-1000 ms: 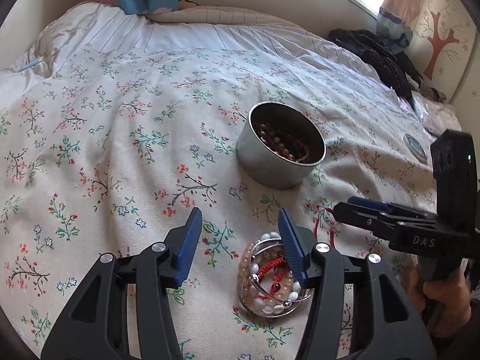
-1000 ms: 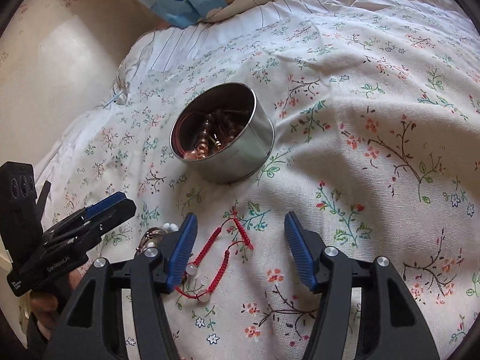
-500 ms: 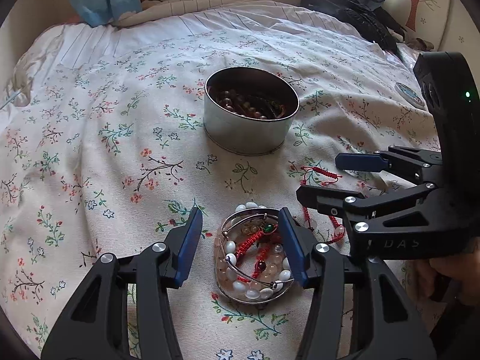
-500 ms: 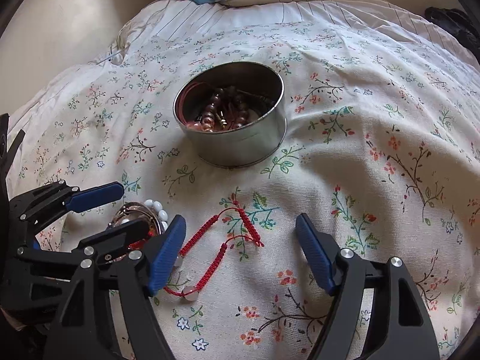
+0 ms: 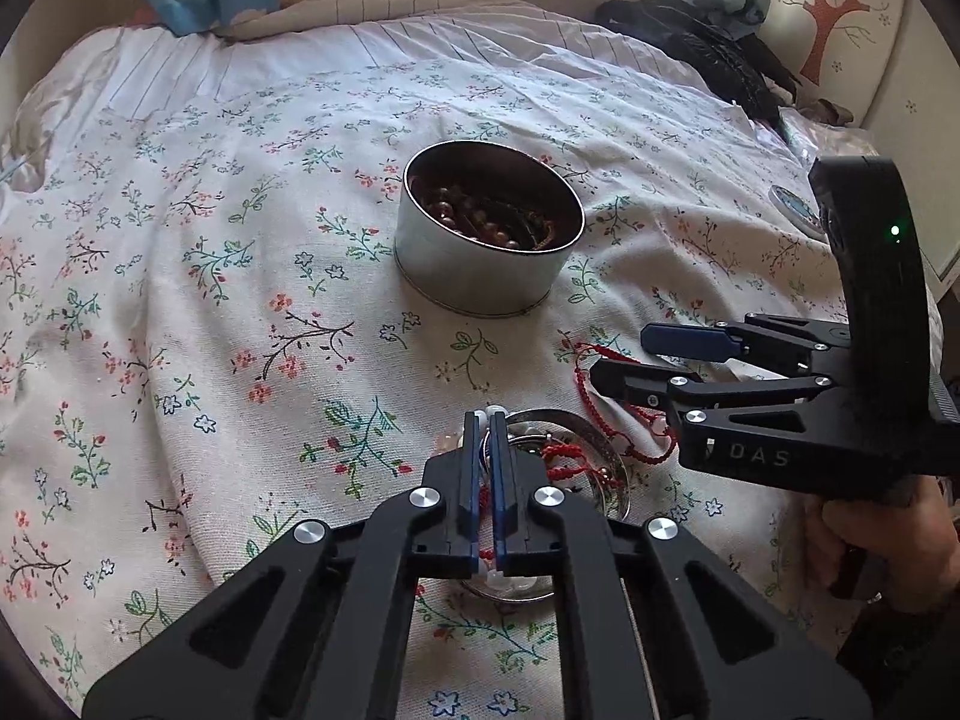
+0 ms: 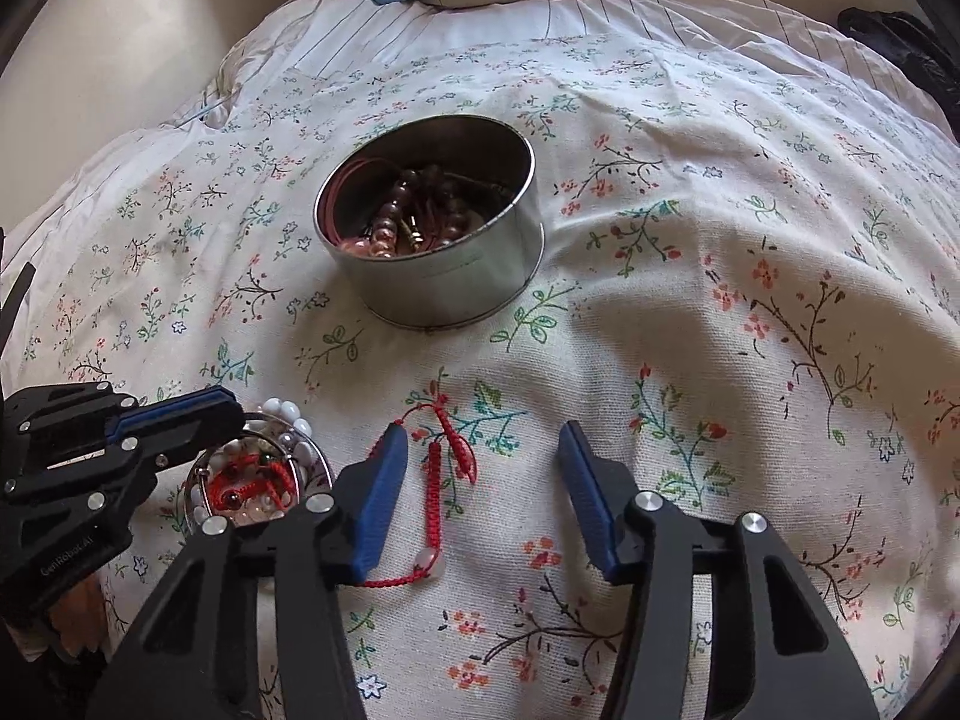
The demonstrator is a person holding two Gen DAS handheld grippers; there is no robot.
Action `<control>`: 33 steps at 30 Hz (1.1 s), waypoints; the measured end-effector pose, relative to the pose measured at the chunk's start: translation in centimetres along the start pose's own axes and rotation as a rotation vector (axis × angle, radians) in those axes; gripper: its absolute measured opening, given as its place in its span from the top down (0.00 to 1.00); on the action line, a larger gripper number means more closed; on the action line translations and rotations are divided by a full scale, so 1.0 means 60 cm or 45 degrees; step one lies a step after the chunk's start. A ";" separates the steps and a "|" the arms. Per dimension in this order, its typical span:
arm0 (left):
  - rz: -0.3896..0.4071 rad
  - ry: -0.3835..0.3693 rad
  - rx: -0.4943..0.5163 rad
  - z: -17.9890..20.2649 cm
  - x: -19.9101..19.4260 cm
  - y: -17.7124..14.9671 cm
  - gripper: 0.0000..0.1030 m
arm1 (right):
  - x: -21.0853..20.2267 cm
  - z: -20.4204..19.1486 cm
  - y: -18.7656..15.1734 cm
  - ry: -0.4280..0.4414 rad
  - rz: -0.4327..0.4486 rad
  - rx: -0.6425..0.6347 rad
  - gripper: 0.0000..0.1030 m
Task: Organize jewelry
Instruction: 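Grasp the silver bangle with the left gripper while the right gripper grasps the red beaded cord, then lift the silver bangle with the left gripper while the right gripper lifts the red cord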
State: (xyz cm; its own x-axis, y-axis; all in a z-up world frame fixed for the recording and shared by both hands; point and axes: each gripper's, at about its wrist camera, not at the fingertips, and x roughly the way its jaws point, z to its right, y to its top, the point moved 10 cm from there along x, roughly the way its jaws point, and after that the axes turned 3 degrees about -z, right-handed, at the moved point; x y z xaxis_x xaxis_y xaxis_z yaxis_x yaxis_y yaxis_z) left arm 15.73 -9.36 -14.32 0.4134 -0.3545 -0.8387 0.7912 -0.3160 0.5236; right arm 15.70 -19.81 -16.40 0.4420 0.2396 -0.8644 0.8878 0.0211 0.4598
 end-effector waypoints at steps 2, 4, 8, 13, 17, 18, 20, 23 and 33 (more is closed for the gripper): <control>0.013 -0.030 -0.020 0.001 -0.005 0.005 0.97 | -0.001 0.003 0.001 -0.007 0.002 0.003 0.63; 0.027 -0.060 -0.058 -0.004 -0.011 0.009 0.97 | -0.002 0.008 0.002 0.000 0.005 0.019 0.69; 0.046 -0.105 -0.134 -0.017 -0.015 0.014 0.97 | -0.006 0.014 0.005 0.000 0.014 0.037 0.79; 0.067 -0.123 -0.202 -0.033 -0.018 0.019 0.97 | -0.013 0.021 0.010 0.000 0.037 0.055 0.83; 0.074 -0.116 -0.237 -0.045 -0.017 0.020 0.97 | -0.024 0.029 0.016 0.018 0.071 0.093 0.85; 0.079 -0.132 -0.252 -0.047 -0.019 0.021 0.97 | -0.026 0.031 0.017 0.029 0.076 0.104 0.85; 0.091 -0.160 -0.279 -0.051 -0.022 0.024 0.97 | -0.028 0.034 0.017 0.045 0.085 0.122 0.85; 0.078 -0.184 -0.300 -0.055 -0.018 0.023 0.97 | -0.031 0.034 0.019 0.056 0.095 0.131 0.85; -0.007 -0.066 -0.277 -0.069 0.013 0.008 0.97 | -0.021 0.022 0.015 0.050 0.069 0.090 0.55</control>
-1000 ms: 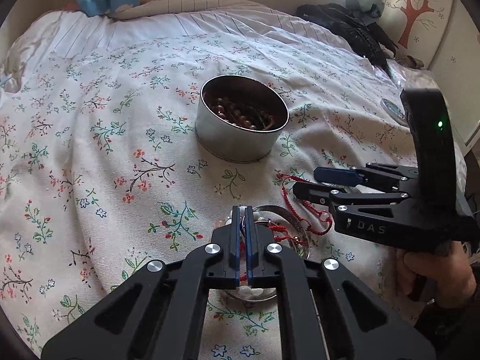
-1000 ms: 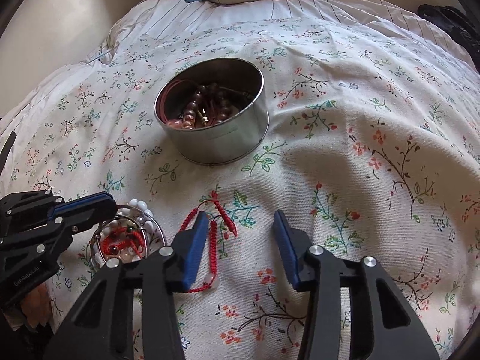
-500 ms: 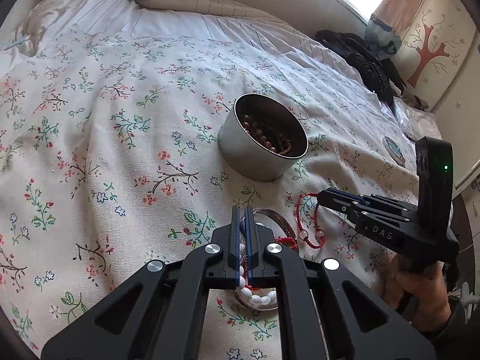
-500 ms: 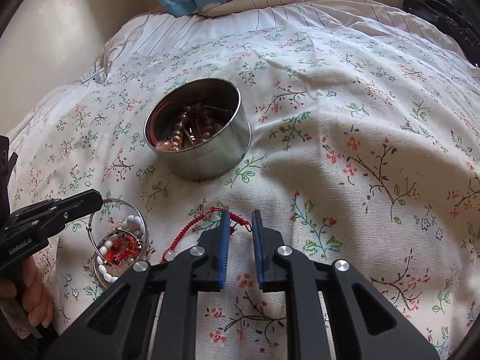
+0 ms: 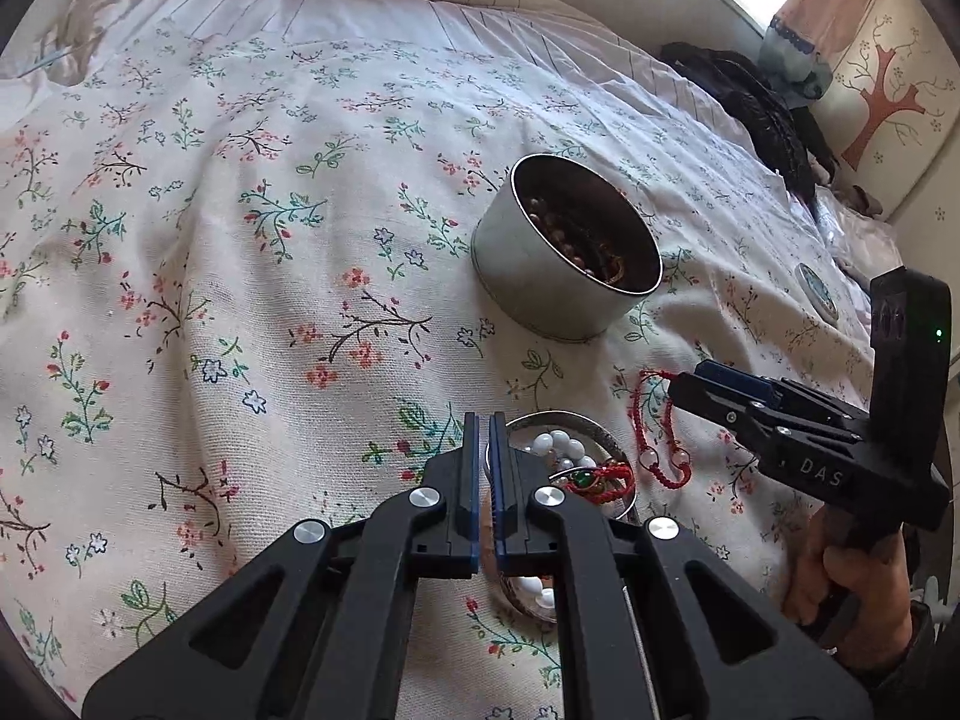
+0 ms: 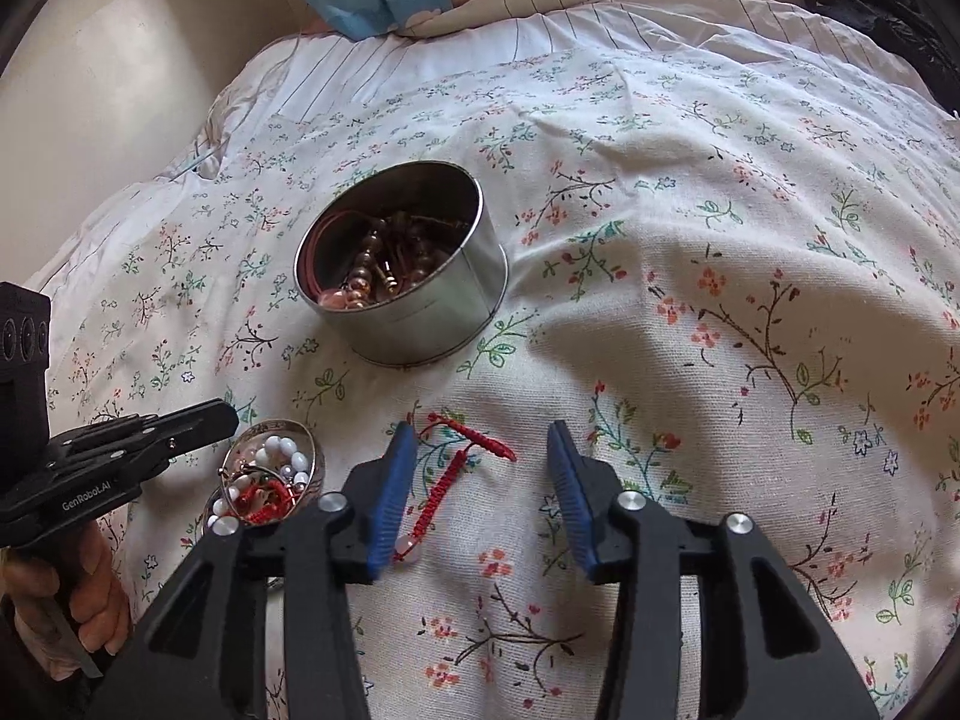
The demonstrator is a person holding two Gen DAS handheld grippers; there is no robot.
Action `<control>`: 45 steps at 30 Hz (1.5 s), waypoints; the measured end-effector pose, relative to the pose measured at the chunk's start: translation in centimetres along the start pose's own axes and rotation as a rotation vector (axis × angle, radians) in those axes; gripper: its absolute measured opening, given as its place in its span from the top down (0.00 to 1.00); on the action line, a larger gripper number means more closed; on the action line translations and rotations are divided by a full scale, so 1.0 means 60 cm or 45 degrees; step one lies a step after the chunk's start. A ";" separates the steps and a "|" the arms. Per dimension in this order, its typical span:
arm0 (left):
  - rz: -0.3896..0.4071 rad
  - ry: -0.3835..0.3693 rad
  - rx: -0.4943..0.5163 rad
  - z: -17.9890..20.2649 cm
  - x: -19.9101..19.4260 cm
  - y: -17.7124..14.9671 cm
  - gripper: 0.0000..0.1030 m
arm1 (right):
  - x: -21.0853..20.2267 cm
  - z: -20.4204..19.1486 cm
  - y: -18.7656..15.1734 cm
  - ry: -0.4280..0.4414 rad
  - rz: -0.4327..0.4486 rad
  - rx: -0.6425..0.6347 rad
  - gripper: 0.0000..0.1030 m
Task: Organize jewelry
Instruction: 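Lift the silver bangle with the left gripper while the right gripper lifts the red cord, then carry the bangle and red cord over the silver tin and open both grippers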
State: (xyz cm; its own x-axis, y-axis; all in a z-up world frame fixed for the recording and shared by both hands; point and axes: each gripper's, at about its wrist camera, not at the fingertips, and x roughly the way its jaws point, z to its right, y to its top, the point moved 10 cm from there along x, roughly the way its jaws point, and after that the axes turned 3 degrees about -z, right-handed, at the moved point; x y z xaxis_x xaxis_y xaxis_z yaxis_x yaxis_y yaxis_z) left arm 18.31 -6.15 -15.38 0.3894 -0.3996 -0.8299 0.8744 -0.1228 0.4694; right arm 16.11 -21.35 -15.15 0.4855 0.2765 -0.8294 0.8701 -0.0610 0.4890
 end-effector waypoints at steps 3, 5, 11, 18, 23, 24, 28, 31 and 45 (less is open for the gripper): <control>-0.019 0.021 0.038 0.005 0.009 -0.003 0.96 | 0.011 -0.004 -0.005 -0.041 -0.025 -0.043 0.55; -0.052 0.049 0.093 0.014 0.019 -0.011 0.93 | 0.018 -0.010 -0.009 -0.077 -0.043 -0.090 0.55; -0.086 0.076 0.164 0.029 0.025 -0.022 0.89 | 0.021 -0.009 -0.012 -0.089 -0.057 -0.114 0.78; 0.003 -0.084 0.074 0.037 -0.013 -0.004 0.97 | -0.002 0.005 0.002 0.011 0.007 0.004 0.87; 0.056 -0.134 -0.013 0.023 -0.027 0.009 0.97 | -0.018 0.008 0.013 0.100 0.054 0.082 0.87; 0.063 -0.137 -0.015 0.024 -0.028 0.011 0.97 | -0.022 0.008 0.015 0.119 0.065 0.094 0.87; 0.082 -0.116 -0.003 0.025 -0.031 0.014 0.97 | -0.029 0.002 0.017 0.155 0.083 0.096 0.87; 0.090 -0.094 0.003 0.023 -0.031 0.014 0.97 | -0.019 -0.014 0.013 0.115 0.057 0.031 0.63; 0.112 -0.083 0.004 0.019 -0.037 0.021 0.97 | 0.011 -0.037 -0.004 0.011 -0.028 -0.123 0.95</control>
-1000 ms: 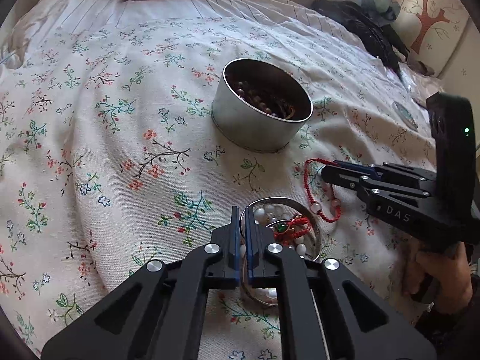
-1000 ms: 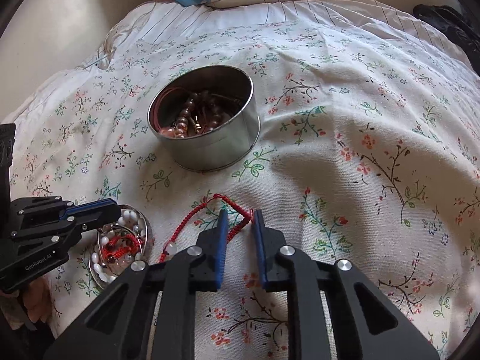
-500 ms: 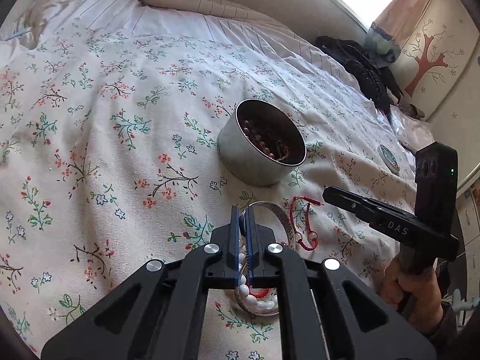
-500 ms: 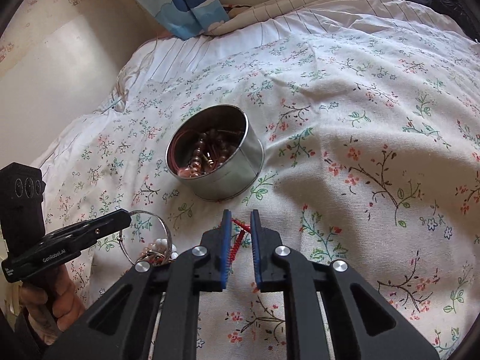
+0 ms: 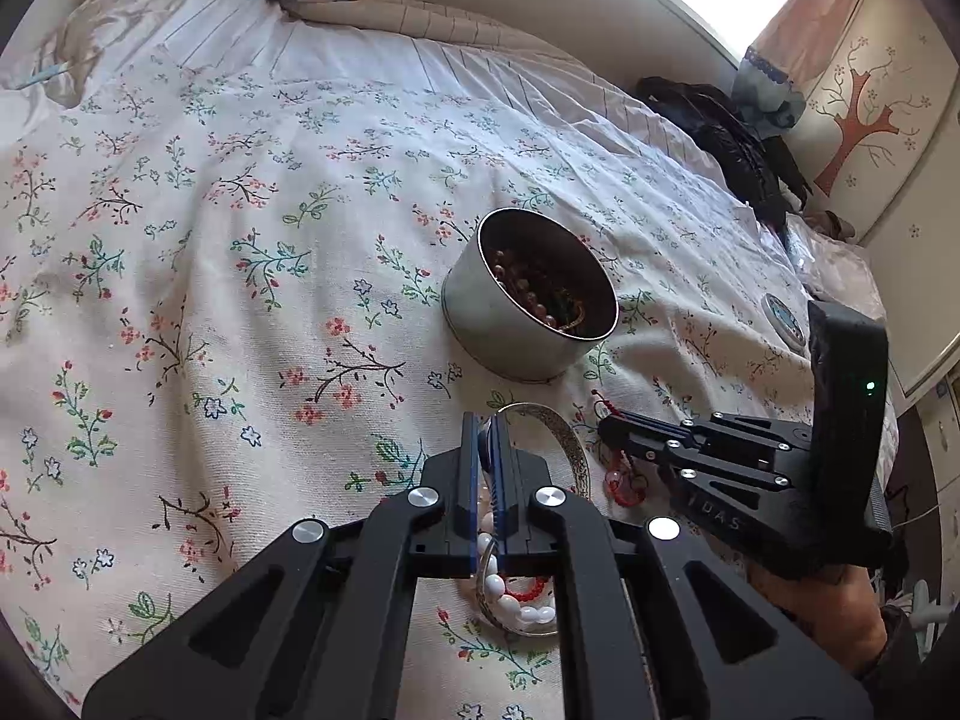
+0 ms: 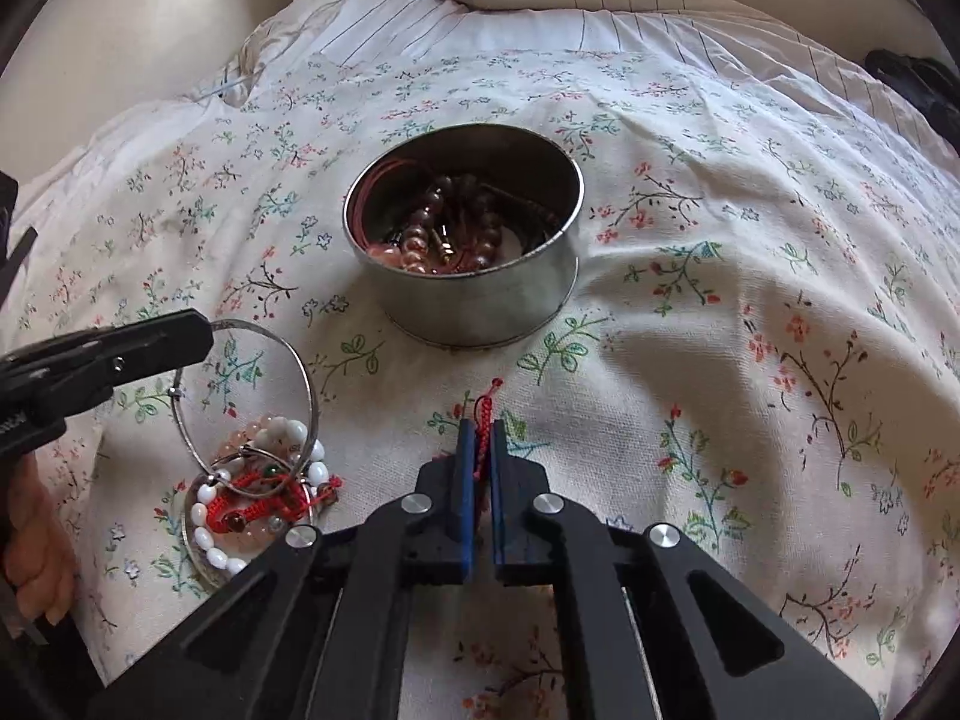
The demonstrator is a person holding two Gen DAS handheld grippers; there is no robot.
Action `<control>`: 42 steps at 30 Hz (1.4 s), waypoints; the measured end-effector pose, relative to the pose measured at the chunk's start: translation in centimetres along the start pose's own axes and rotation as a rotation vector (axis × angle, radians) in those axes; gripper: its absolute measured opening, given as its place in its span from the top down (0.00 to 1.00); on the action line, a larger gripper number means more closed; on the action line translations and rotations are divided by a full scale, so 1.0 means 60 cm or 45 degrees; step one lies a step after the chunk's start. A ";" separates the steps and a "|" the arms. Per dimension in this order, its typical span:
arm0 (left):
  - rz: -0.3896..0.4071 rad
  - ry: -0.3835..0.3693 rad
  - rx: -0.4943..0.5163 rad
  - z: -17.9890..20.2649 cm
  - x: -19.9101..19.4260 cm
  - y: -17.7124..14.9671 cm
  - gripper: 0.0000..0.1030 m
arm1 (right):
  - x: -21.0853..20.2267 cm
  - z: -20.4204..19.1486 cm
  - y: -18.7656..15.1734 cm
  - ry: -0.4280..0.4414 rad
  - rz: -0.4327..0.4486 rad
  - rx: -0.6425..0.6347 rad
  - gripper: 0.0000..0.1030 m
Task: Organize jewelry
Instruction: 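Carry the bangle and red cord over the silver tin and open both grippers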
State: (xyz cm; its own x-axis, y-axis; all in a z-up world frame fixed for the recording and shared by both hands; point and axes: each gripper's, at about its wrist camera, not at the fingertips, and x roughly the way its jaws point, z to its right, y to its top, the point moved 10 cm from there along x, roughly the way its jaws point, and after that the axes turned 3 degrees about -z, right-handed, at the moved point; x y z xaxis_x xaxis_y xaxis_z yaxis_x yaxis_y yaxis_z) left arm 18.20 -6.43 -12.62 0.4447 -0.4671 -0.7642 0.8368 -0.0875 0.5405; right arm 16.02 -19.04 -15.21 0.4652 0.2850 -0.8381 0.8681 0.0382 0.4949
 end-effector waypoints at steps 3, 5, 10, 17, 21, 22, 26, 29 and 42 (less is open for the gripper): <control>0.019 -0.008 0.005 0.005 -0.005 0.003 0.97 | -0.039 0.006 0.012 0.176 0.093 0.155 0.95; 0.036 -0.006 0.017 0.011 -0.008 0.007 0.97 | -0.056 0.009 0.021 0.266 0.142 0.228 0.95; 0.080 -0.001 0.053 0.028 -0.019 0.016 0.97 | -0.081 0.011 0.038 0.390 0.225 0.310 0.95; 0.141 0.020 0.093 0.046 -0.034 0.030 0.97 | -0.124 0.000 0.066 0.468 0.354 0.295 0.95; 0.165 0.042 0.121 0.054 -0.039 0.037 0.97 | -0.145 -0.003 0.071 0.496 0.412 0.277 0.95; 0.171 0.048 0.126 0.056 -0.040 0.039 0.97 | -0.149 -0.004 0.073 0.500 0.424 0.274 0.95; 0.192 0.066 0.141 0.061 -0.043 0.046 0.97 | -0.161 -0.002 0.082 0.520 0.467 0.282 0.95; 0.206 0.054 0.137 0.068 -0.041 0.057 0.97 | -0.167 -0.001 0.097 0.549 0.503 0.294 0.95; 0.244 0.014 0.089 0.079 -0.021 0.104 0.97 | -0.164 -0.008 0.157 0.622 0.594 0.327 0.95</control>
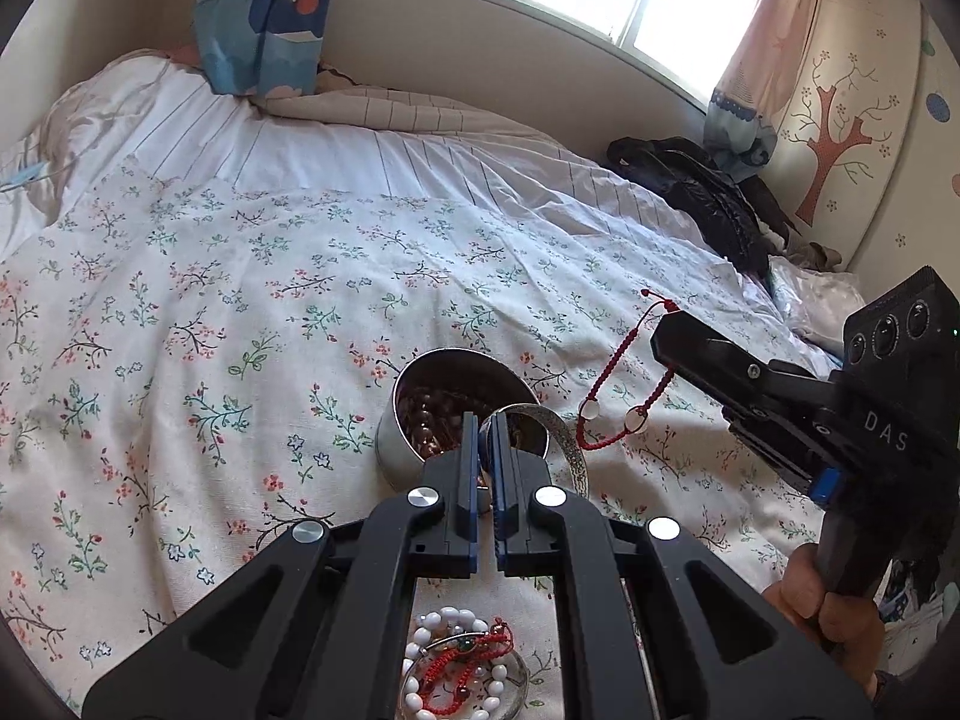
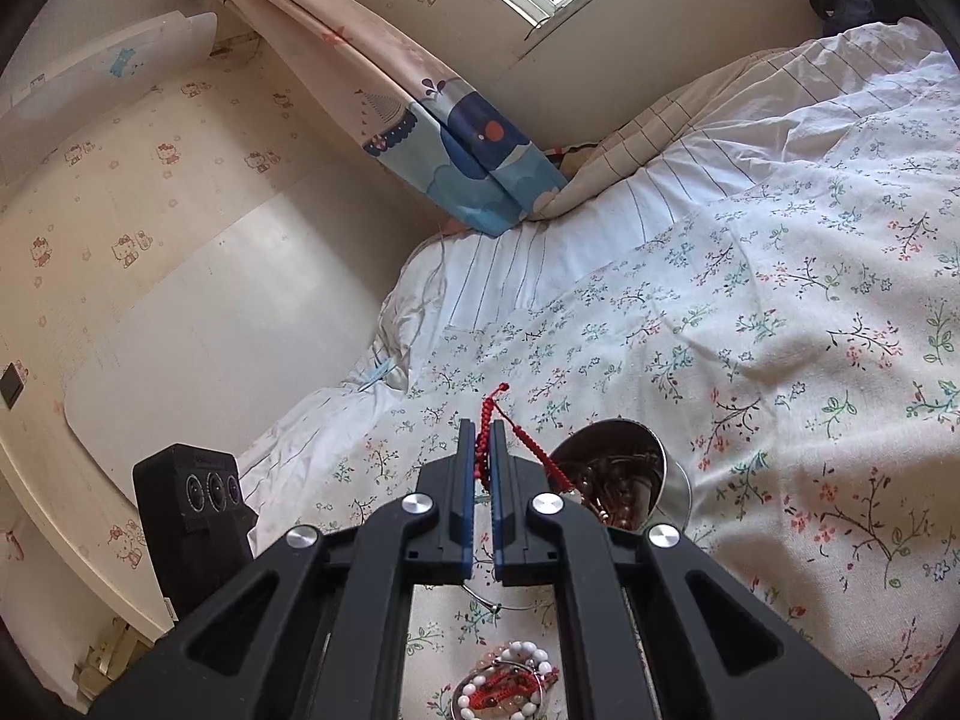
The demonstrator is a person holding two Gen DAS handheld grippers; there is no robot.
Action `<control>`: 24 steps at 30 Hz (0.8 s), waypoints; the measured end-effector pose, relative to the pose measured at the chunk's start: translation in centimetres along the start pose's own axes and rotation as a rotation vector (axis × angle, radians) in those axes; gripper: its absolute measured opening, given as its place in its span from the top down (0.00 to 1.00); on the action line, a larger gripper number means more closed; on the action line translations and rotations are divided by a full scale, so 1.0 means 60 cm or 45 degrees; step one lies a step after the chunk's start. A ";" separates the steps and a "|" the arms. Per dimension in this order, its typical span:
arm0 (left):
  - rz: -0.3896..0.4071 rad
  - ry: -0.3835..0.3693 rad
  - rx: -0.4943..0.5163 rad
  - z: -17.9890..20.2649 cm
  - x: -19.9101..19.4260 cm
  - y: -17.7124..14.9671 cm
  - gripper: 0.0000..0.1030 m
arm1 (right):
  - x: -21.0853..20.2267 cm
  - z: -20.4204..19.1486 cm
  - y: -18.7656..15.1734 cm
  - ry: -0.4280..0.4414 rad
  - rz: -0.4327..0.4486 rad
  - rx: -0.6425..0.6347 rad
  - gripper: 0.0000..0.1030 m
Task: Organize jewelry
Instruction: 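Carry the bangle and red cord over the silver tin and open both grippers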
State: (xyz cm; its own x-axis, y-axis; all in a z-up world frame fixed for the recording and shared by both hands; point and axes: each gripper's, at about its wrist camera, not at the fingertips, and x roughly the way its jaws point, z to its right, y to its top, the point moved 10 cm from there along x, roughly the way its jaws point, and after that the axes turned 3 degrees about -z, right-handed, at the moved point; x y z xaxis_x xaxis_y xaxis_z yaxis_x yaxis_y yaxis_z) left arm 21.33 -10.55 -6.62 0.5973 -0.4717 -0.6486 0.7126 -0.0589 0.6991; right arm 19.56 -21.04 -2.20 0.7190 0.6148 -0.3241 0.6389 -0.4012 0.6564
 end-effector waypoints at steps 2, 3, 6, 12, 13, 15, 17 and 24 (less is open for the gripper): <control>0.003 0.002 -0.014 -0.004 0.005 0.005 0.97 | 0.005 0.002 0.002 0.001 0.001 0.002 0.95; 0.004 0.002 -0.021 -0.005 0.008 0.007 0.97 | 0.007 0.004 0.003 -0.003 0.001 0.002 0.95; 0.004 0.007 -0.031 -0.008 0.018 0.013 0.97 | 0.014 0.010 0.006 -0.013 -0.002 0.003 0.95; -0.005 0.014 -0.049 -0.014 0.035 0.020 0.97 | 0.034 0.019 0.007 -0.044 -0.025 -0.015 0.95; -0.008 0.011 -0.056 -0.016 0.038 0.021 0.97 | 0.038 0.020 0.007 -0.057 -0.031 -0.024 0.95; -0.011 0.014 -0.062 -0.018 0.044 0.023 0.97 | 0.046 0.023 0.006 -0.083 -0.041 -0.042 0.95; -0.015 0.013 -0.068 -0.019 0.053 0.026 0.97 | 0.054 0.028 0.005 -0.096 -0.052 -0.048 0.95; -0.080 0.054 -0.091 -0.034 0.098 0.023 0.96 | 0.102 0.068 -0.017 -0.197 -0.181 -0.020 0.81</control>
State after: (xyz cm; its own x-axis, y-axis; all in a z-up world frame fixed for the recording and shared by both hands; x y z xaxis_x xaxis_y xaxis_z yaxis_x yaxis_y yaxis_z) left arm 26.56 -11.58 -10.07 0.5647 -0.4313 -0.7036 0.7726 -0.0233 0.6344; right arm 24.43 -19.61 -7.64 0.6560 0.5527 -0.5141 0.7336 -0.3065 0.6066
